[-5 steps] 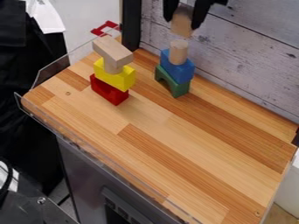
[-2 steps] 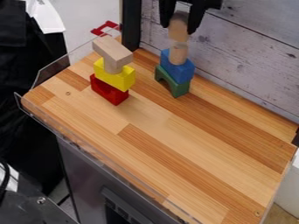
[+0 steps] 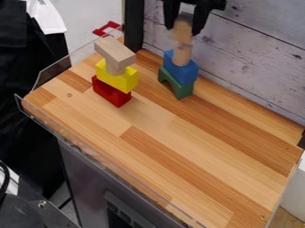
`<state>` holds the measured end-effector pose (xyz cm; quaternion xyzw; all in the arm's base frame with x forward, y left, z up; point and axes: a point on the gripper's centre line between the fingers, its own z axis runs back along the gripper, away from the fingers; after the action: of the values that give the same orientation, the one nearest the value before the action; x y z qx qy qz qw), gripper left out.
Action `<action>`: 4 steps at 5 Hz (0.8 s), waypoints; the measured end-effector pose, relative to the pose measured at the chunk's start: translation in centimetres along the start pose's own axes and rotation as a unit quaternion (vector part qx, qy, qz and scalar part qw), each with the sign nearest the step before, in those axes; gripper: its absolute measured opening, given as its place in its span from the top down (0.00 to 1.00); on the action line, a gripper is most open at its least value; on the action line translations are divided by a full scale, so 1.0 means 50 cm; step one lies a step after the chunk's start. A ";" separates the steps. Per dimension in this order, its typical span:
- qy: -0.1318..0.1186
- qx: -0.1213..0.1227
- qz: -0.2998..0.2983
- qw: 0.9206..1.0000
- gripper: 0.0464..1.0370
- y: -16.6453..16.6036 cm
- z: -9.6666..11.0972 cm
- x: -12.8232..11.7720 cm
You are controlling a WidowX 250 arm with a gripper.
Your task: Put the square on top of the cyliner
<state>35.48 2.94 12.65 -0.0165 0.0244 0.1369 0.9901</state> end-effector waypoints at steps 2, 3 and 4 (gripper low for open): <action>0.003 -0.011 0.005 1.000 0.49 0.000 -0.016 0.007; 0.001 -0.013 0.012 1.000 0.49 0.009 -0.015 0.011; -0.001 -0.014 0.013 1.000 0.44 0.013 -0.014 0.012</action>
<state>35.86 3.68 11.88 -0.0297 0.0219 0.1498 0.9880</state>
